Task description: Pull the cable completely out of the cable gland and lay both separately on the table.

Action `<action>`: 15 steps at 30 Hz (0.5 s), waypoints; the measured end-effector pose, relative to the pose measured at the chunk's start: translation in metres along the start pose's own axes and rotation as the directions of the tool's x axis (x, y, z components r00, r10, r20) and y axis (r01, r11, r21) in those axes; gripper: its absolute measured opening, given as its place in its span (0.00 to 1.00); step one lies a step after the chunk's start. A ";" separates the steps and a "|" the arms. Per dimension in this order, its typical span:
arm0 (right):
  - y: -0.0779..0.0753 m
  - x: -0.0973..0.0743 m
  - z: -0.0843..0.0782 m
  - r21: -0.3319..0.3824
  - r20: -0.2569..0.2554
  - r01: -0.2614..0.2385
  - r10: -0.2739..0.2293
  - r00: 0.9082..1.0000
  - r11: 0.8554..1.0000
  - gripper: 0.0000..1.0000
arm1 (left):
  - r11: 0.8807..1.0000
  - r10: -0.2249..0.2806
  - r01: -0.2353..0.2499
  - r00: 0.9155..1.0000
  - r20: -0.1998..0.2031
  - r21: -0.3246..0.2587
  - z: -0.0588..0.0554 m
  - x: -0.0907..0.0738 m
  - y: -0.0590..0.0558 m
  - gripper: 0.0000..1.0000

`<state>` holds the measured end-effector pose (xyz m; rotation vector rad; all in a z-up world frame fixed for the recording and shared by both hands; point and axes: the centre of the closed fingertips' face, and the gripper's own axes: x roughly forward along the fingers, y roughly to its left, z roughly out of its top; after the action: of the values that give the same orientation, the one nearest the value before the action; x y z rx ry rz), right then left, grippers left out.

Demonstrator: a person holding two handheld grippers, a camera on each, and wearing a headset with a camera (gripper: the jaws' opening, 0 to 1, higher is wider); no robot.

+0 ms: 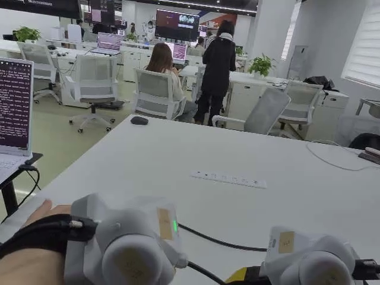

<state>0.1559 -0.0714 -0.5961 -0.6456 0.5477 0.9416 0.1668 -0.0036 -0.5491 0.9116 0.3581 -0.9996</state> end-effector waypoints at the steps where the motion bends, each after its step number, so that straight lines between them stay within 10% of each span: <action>1: 0.000 0.000 0.000 0.000 0.000 0.000 0.000 1.000 1.000 0.03 | 1.000 0.002 -0.002 1.000 -0.001 -0.002 -0.001 0.000 0.000 0.16; 15: -0.009 -0.001 -0.005 0.017 -0.012 0.020 -0.020 1.000 1.000 0.03 | 1.000 0.026 -0.026 1.000 -0.012 -0.013 -0.010 -0.006 0.011 0.16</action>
<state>0.1619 -0.0794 -0.5965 -0.6403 0.5588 0.9141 0.1743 0.0103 -0.5454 0.9082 0.3615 -0.9669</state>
